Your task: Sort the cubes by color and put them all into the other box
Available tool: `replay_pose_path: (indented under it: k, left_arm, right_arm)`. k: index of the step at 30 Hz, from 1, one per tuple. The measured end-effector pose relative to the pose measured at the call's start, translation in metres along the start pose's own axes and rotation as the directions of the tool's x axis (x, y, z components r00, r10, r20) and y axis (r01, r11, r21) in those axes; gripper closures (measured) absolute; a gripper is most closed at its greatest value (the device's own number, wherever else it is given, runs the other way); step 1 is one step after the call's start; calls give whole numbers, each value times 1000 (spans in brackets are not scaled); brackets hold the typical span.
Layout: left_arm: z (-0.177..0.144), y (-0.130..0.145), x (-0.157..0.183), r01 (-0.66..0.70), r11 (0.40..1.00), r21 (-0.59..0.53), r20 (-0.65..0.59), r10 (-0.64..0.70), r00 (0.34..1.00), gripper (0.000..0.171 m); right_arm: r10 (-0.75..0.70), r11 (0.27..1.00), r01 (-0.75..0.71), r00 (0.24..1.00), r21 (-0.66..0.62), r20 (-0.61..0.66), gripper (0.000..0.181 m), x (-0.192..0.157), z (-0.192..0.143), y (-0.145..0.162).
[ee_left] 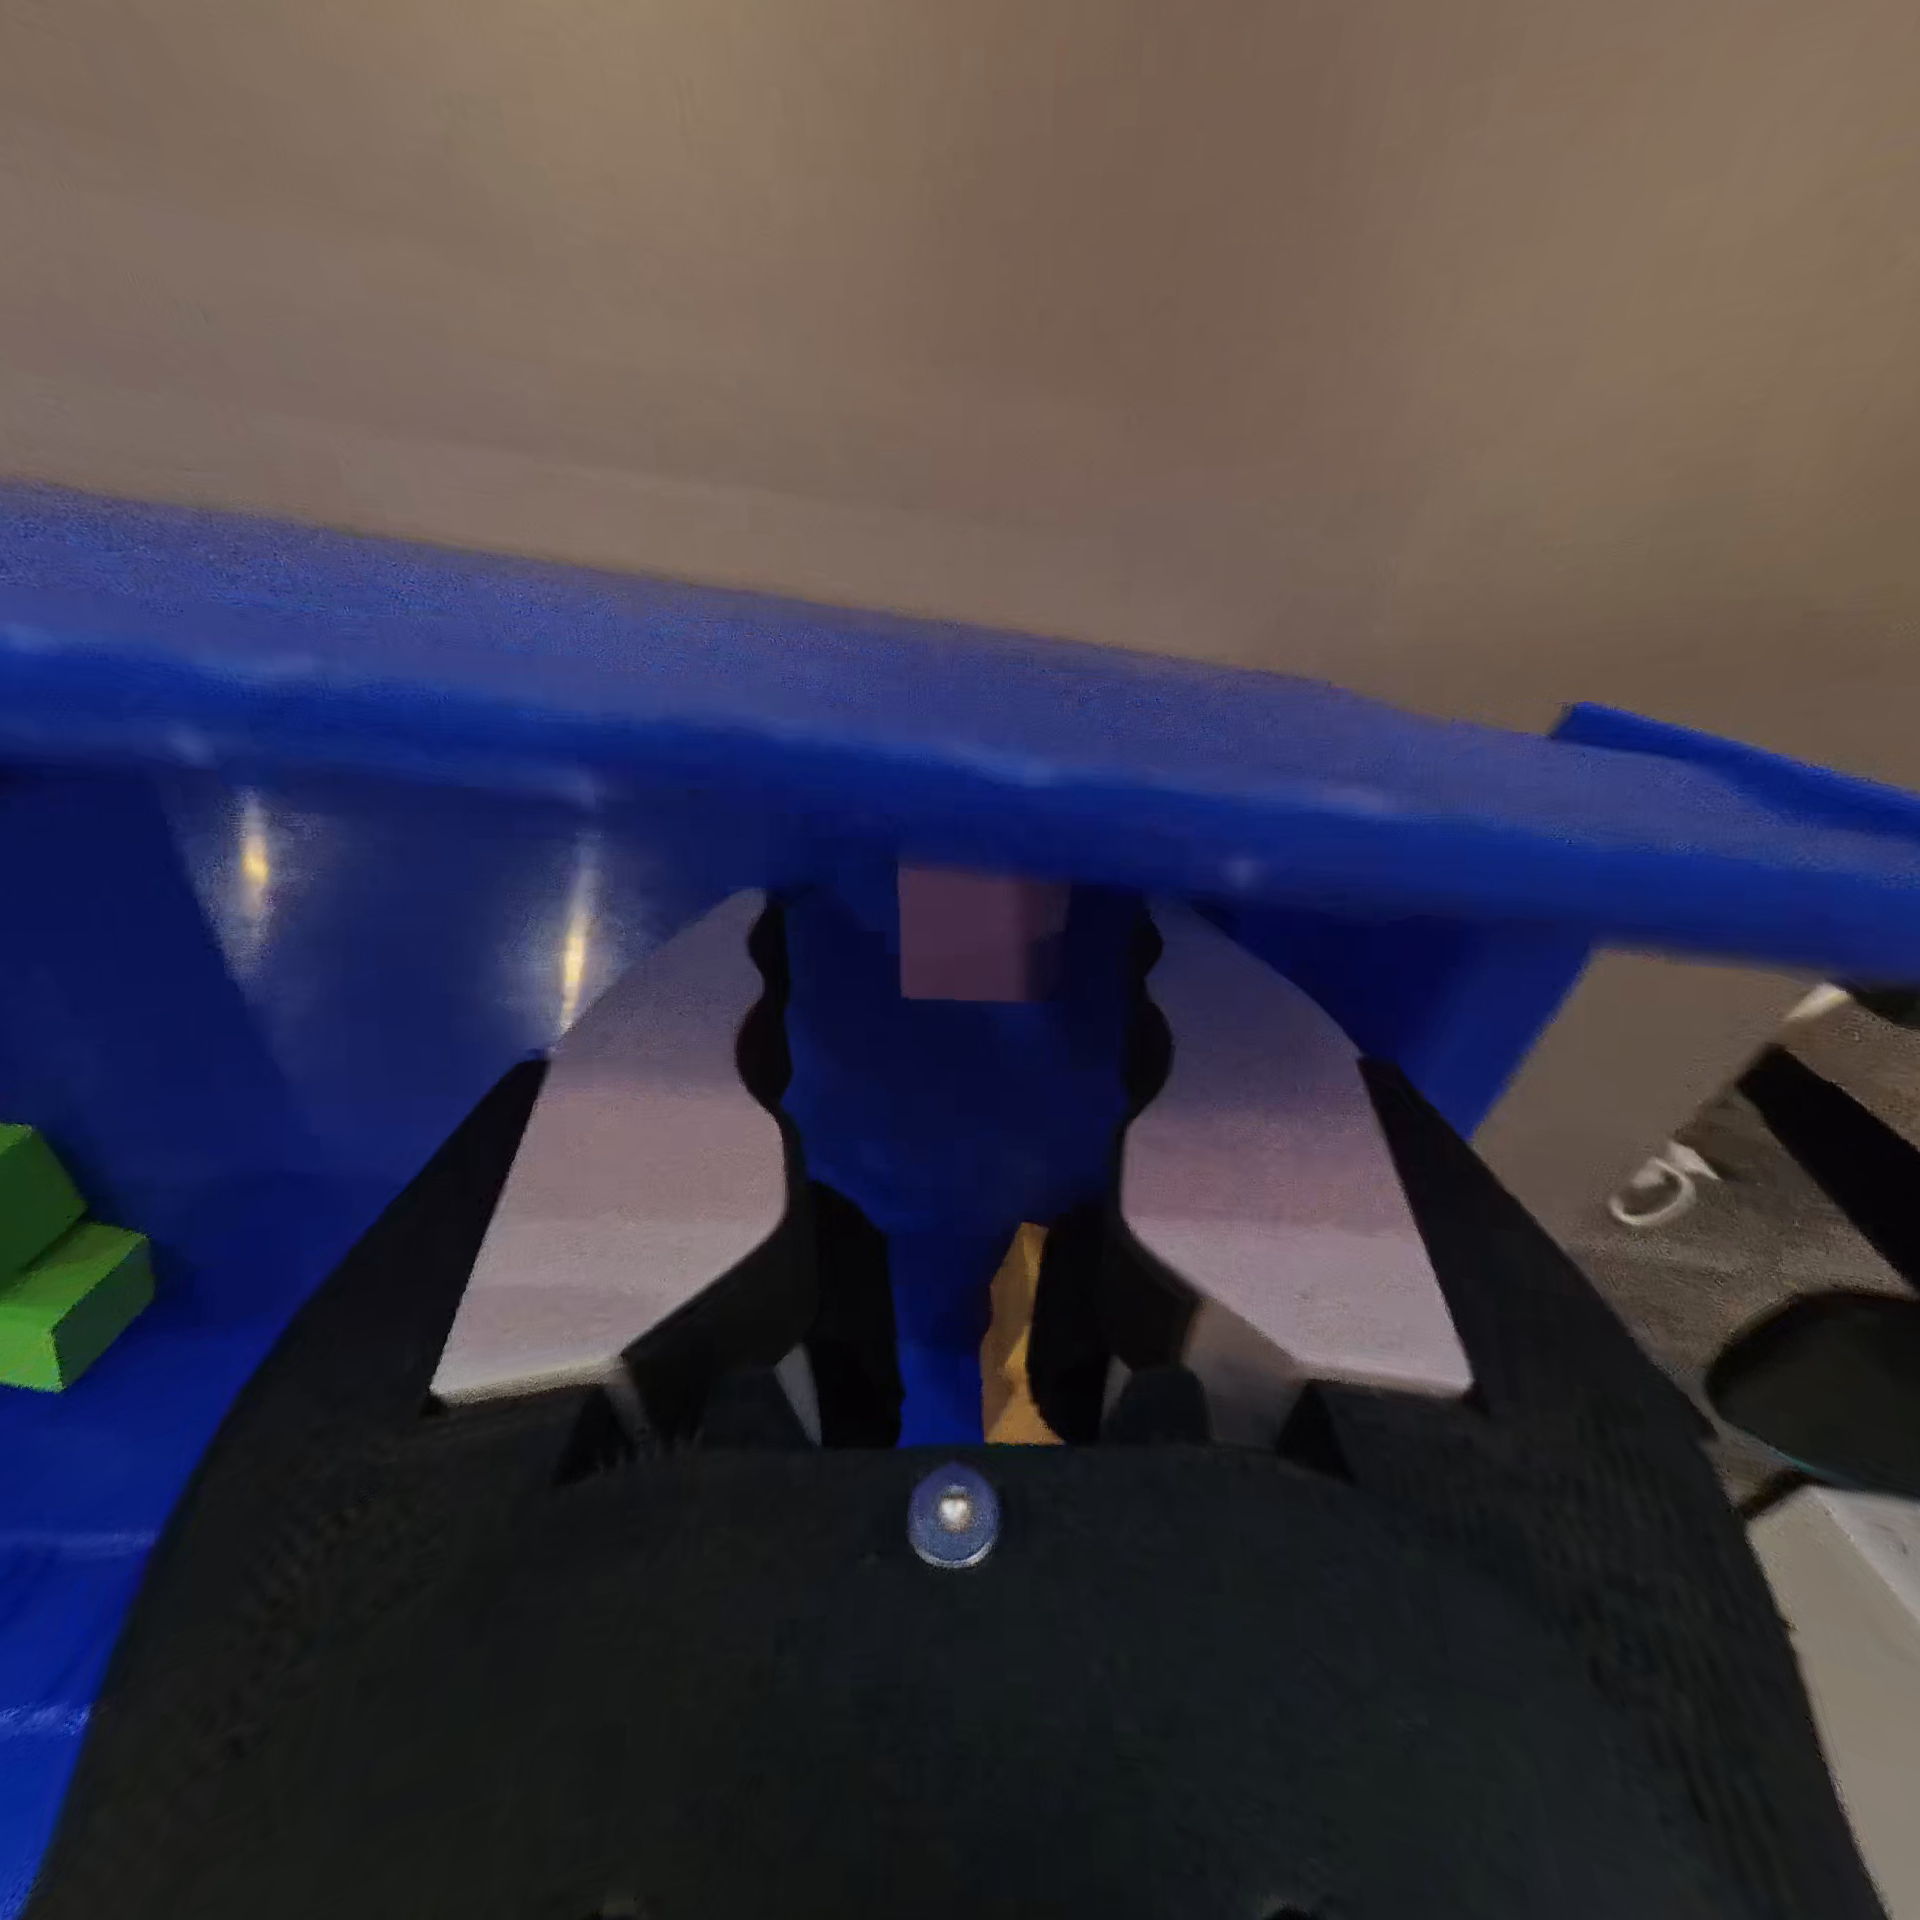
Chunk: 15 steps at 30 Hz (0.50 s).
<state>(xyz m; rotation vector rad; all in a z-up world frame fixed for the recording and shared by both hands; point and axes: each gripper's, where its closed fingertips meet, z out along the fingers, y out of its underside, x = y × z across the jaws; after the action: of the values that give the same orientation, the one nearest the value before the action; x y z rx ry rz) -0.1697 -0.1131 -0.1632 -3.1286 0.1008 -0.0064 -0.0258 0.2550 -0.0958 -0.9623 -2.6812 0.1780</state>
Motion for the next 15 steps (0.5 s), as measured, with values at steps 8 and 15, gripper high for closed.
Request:
replay_pose_path:
  k: [8, 15]
  left_arm:
    - [-9, -6, -6, 115, 989, 98, -26, -113, 993, 142]
    - [-112, -48, 12, 454, 664, 594, -441, -202, 874, 142]
  right_arm:
    - [-5, 1000, 5, 1000, 29, -17, 136, -2, -5, -4]
    - [-36, 910, 97, 987, 404, -155, 136, -12, -48, -73]
